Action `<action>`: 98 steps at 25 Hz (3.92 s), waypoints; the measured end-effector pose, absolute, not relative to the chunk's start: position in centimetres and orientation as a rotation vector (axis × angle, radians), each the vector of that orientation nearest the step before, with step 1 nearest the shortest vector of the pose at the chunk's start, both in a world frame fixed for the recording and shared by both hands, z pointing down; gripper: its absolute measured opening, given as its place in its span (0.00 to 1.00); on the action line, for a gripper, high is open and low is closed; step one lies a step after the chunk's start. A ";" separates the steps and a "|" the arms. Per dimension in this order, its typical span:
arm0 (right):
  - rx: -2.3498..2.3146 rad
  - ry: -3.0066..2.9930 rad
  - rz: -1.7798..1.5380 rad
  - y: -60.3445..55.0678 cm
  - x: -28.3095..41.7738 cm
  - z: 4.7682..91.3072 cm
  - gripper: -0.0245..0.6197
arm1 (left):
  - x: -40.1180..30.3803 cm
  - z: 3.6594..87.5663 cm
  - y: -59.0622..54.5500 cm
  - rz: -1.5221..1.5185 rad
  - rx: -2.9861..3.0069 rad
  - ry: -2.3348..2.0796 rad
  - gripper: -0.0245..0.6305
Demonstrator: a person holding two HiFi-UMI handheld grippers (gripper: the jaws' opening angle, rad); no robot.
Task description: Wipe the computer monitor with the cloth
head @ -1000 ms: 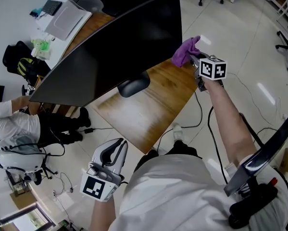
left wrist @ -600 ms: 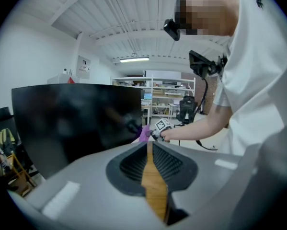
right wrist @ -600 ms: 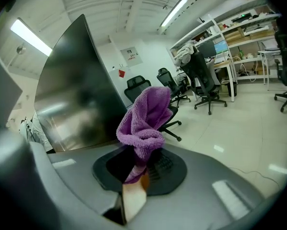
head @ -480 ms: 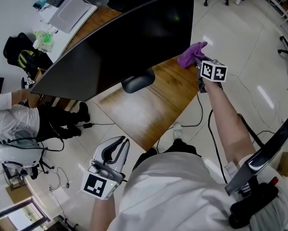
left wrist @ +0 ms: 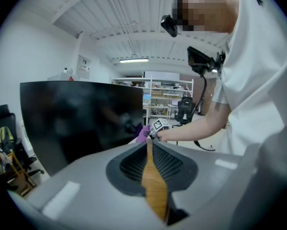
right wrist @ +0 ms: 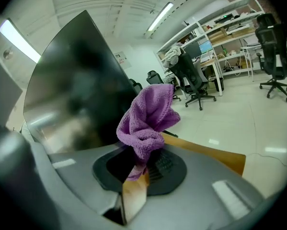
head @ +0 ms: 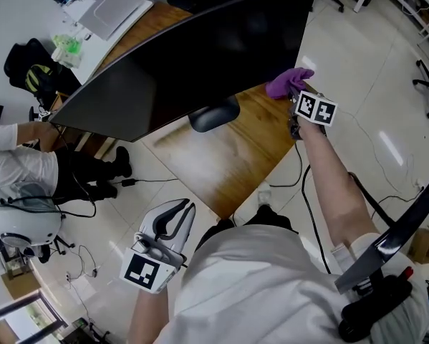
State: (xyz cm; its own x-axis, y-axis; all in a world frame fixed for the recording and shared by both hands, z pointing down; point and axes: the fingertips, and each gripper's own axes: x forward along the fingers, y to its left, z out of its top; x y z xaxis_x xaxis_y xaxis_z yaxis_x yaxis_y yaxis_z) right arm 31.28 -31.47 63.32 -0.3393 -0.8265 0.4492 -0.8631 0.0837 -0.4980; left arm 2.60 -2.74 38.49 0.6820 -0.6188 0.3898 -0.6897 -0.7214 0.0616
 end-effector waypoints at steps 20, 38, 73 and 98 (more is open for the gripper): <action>1.764 -2.281 1.117 -30.2 23.5 62.4 0.11 | -2.9 39.5 -0.5 0.501 2.675 -1.000 0.12; 1.717 -2.299 1.126 -28.5 15.2 62.3 0.11 | -7.7 40.3 1.2 0.429 2.682 -0.983 0.12; 1.288 -2.453 1.054 -23.7 -7.4 62.0 0.11 | -17.6 41.2 5.5 0.320 2.595 -1.176 0.12; 1.059 -2.543 1.071 -21.5 -17.8 59.9 0.11 | -21.1 41.9 6.2 0.266 2.509 -1.308 0.12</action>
